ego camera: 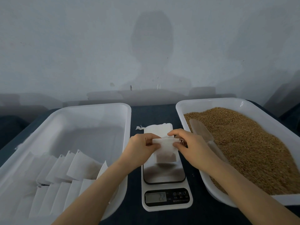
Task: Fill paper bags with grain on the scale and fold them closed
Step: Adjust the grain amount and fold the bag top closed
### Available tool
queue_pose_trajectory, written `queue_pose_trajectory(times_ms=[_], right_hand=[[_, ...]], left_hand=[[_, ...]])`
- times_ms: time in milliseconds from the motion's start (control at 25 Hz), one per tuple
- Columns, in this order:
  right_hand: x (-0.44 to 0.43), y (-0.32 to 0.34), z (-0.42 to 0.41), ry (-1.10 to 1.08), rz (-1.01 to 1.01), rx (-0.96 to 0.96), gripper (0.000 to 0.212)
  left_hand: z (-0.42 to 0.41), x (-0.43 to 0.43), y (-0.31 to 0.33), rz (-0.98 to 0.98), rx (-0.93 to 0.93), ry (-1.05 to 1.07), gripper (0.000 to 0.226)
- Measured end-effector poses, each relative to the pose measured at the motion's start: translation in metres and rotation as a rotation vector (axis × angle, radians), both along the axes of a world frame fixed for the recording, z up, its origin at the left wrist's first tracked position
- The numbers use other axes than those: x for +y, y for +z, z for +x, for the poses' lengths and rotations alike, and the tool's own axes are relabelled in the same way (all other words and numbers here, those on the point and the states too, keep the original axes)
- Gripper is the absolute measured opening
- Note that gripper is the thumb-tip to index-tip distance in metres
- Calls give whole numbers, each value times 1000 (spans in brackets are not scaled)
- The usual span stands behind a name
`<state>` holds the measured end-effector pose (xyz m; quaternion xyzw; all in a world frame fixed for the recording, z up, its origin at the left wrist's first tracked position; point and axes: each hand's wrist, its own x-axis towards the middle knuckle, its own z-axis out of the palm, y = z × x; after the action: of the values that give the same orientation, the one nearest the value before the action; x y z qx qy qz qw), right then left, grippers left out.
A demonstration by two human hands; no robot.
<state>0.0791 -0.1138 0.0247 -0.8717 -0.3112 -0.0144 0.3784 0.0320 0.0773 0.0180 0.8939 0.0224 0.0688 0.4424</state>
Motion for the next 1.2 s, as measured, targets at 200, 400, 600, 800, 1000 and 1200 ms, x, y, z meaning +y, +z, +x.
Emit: queue_pose_trajectory(times_ms=[200,400,600,800,1000,1200], right_hand=[[0,-4,1,29,-36,25,38],[0,-4,1,19,-57,-3,43],[0,-5,1,22,-43,0,42],[0,-7,1,18,-36,-8,41],[0,-8,3,15,-43,-15,41],[0,-8,3,18,-43,-14,41]], left_hand=[[-1,-2,-1,92,50,-47,18],[1,-2,-1,84,59,-53,24],[1,-2,-1,73,60,-50,25],[0,-3,0,64,62,-61,25],[0,-3,0,67,59,-59,26],[0,-3,-1,66,56,-61,27]])
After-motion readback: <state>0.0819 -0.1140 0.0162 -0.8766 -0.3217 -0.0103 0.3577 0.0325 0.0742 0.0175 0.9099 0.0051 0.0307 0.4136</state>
